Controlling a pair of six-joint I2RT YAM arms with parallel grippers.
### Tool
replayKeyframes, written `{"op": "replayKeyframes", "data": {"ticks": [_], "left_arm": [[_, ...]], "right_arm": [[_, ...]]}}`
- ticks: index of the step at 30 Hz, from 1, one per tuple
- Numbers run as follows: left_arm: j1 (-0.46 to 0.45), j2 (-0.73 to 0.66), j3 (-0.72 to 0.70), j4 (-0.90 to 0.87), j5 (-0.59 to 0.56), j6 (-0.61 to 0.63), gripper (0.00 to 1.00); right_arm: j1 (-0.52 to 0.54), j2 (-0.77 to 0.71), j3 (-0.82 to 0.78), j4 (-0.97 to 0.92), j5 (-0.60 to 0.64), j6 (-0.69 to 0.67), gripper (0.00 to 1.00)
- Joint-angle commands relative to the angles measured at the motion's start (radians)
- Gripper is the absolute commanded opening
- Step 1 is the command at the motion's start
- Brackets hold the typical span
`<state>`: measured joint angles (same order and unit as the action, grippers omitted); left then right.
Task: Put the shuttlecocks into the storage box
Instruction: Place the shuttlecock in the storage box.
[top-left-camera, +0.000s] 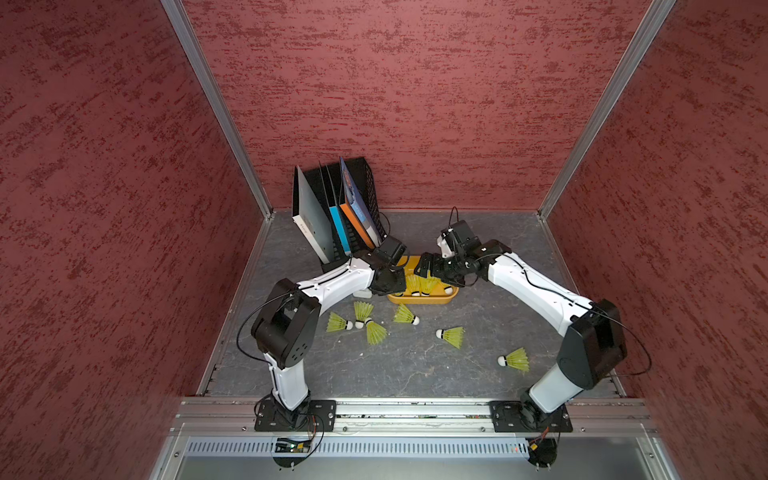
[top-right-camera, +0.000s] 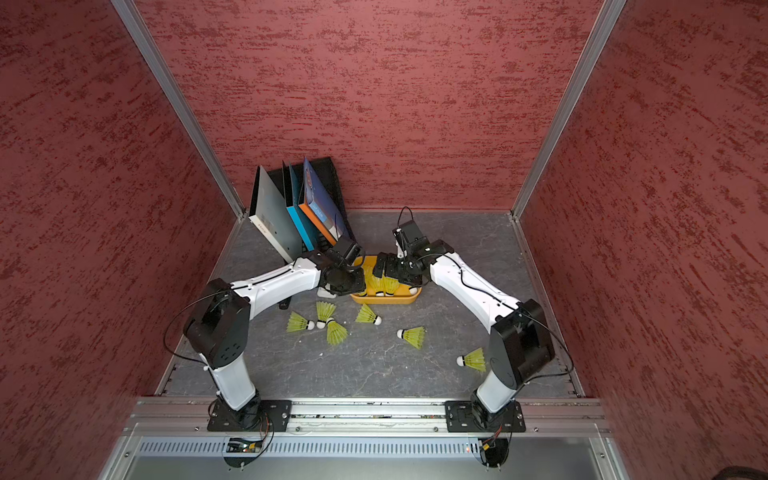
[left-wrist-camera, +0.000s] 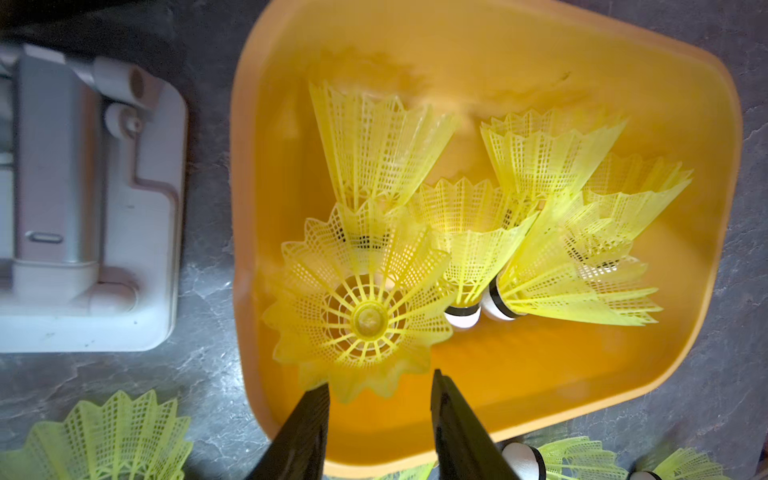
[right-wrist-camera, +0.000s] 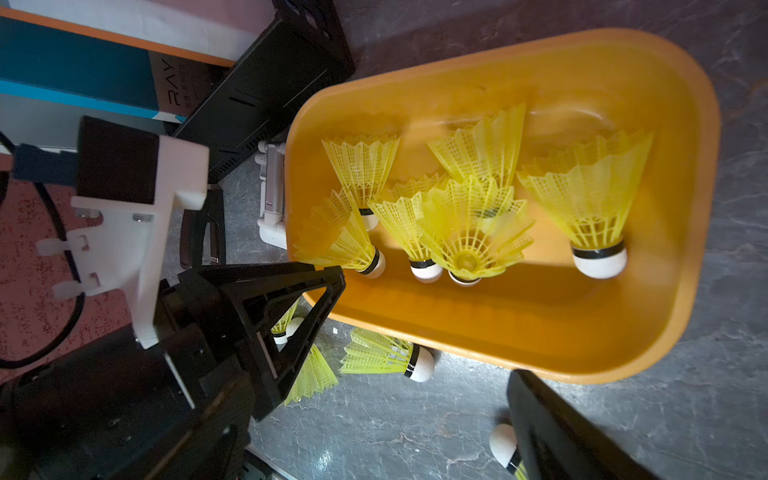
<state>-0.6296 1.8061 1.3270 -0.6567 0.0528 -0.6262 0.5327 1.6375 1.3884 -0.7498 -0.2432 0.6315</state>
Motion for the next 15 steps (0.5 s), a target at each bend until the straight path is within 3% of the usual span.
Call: {"op": "replayKeyframes", "data": {"ticks": [1,5,15], "left_arm": [[-0.008,-0.047,0.026,-0.018,-0.024,0.018,0.44],[-0.017,-0.072,0.02,-0.024,-0.052,0.019,0.52],[-0.041,-0.181,-0.014,-0.019,-0.131,0.012,0.87]], "right_arm": [[-0.008,-0.014,-0.011,0.004,-0.011,0.002,0.98],[-0.008,-0.02,-0.015,0.003,-0.008,0.001,0.98],[-0.009,-0.05,-0.023,-0.015,0.012,-0.019,0.98]]}}
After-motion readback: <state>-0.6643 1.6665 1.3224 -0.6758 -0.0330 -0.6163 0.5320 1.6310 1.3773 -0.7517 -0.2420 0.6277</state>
